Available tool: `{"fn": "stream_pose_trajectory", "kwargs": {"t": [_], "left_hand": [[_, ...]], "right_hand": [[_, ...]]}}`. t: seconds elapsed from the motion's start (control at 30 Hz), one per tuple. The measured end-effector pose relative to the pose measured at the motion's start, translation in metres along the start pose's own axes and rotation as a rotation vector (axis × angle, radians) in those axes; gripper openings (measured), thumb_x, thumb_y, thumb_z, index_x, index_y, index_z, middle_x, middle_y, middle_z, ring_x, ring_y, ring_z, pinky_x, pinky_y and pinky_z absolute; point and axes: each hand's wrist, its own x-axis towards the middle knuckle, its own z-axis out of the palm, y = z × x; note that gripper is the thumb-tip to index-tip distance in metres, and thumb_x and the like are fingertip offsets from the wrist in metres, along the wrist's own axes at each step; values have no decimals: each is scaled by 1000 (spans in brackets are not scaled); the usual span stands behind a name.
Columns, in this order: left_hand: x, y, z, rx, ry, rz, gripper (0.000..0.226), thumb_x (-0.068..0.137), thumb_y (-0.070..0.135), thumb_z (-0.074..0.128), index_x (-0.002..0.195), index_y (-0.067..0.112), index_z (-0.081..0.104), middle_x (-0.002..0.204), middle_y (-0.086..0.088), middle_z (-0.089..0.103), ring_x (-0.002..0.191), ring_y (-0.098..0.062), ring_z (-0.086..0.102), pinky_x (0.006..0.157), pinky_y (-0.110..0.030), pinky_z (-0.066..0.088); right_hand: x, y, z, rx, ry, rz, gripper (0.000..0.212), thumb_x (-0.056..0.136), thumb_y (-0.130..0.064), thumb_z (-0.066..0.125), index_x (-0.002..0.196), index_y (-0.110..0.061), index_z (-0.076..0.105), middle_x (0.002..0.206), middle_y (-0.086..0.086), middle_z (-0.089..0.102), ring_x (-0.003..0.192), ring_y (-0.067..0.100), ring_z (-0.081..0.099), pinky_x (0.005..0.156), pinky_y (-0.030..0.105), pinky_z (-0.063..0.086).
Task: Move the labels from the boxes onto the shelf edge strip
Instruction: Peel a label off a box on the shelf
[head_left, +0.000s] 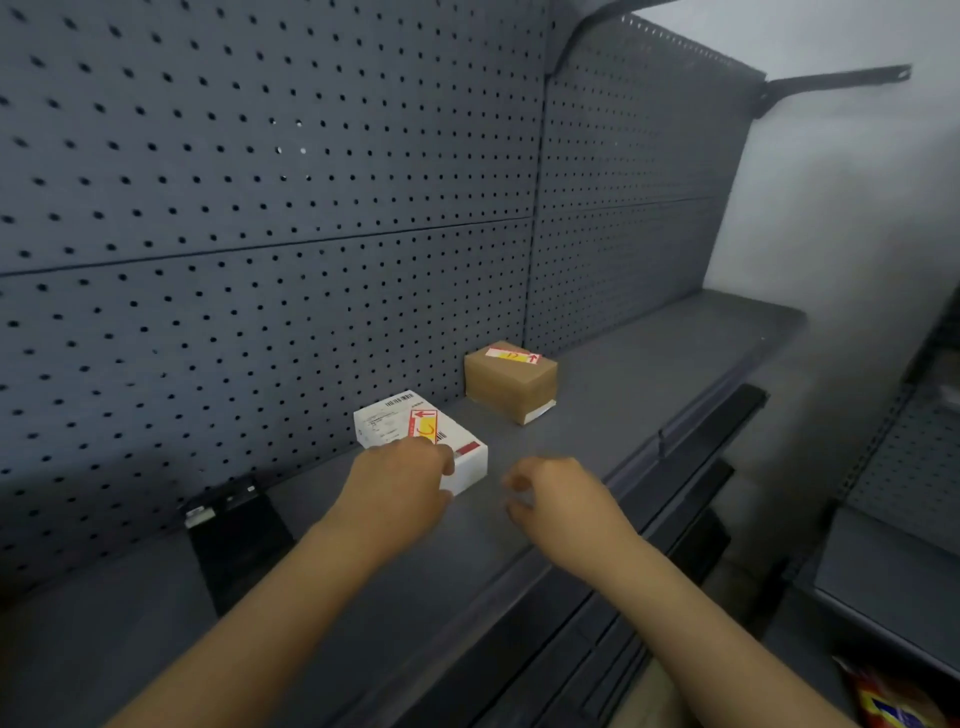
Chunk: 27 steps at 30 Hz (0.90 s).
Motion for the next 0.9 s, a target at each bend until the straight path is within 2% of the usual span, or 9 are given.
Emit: {"fn": "stream_pose_trajectory", "kwargs": {"t": [0.23, 0.43, 0.5, 0.57, 0.63, 0.7, 0.77, 0.9], "left_hand": [[56, -22, 9, 6, 24, -215, 31, 90, 34, 56, 120, 29, 56, 122, 3, 61, 108, -19, 58, 85, -33, 47], [71, -40, 10, 12, 79, -389, 25, 91, 32, 52, 115, 30, 59, 119, 4, 63, 97, -19, 63, 75, -31, 47], [70, -46, 14, 10, 74, -425, 21, 92, 32, 49, 110, 29, 61, 112, 3, 65, 91, -20, 63, 69, -29, 44], [68, -53, 20, -3, 47, -453, 19, 93, 31, 47, 103, 27, 62, 104, 3, 66, 84, -21, 64, 65, -28, 42], [67, -59, 25, -29, 27, -470, 18, 92, 29, 45, 94, 23, 62, 96, 3, 66, 79, -20, 64, 66, -28, 47], [67, -65, 26, -57, 33, -477, 20, 92, 28, 43, 89, 22, 61, 92, 4, 67, 77, -18, 64, 68, -30, 53], [68, -69, 26, -75, 56, -484, 21, 92, 30, 43, 89, 22, 62, 92, 5, 67, 77, -17, 64, 69, -30, 53], [71, -74, 24, -97, 69, -480, 20, 93, 33, 45, 93, 23, 63, 94, 5, 67, 81, -18, 64, 74, -33, 54]], "right_hand": [[99, 22, 7, 40, -63, -276, 26, 90, -19, 57, 115, -20, 64, 116, 4, 64, 102, 20, 59, 86, 36, 52], [164, 13, 15, -68, -181, -601, 35, 89, -6, 56, 119, -23, 60, 125, 2, 59, 114, 21, 50, 91, 39, 48], [181, 8, 21, -88, -251, -693, 41, 87, 0, 55, 120, -24, 58, 127, 0, 57, 116, 20, 48, 93, 37, 47], [195, 1, 25, -110, -328, -762, 47, 88, 3, 52, 126, -24, 54, 135, -3, 50, 124, 18, 42, 100, 32, 41], [206, -4, 27, -146, -427, -801, 51, 92, 2, 47, 137, -22, 46, 148, -6, 37, 134, 16, 33, 103, 24, 32], [217, -8, 29, -154, -518, -795, 50, 96, -2, 43, 142, -22, 40, 155, -8, 26, 137, 15, 30, 102, 20, 31], [227, -10, 32, -146, -574, -774, 47, 97, -6, 45, 140, -23, 43, 155, -9, 27, 138, 15, 31, 107, 24, 31], [244, -12, 37, -152, -603, -752, 40, 88, -20, 63, 127, -28, 56, 145, -13, 41, 133, 11, 32, 112, 33, 29]]}}
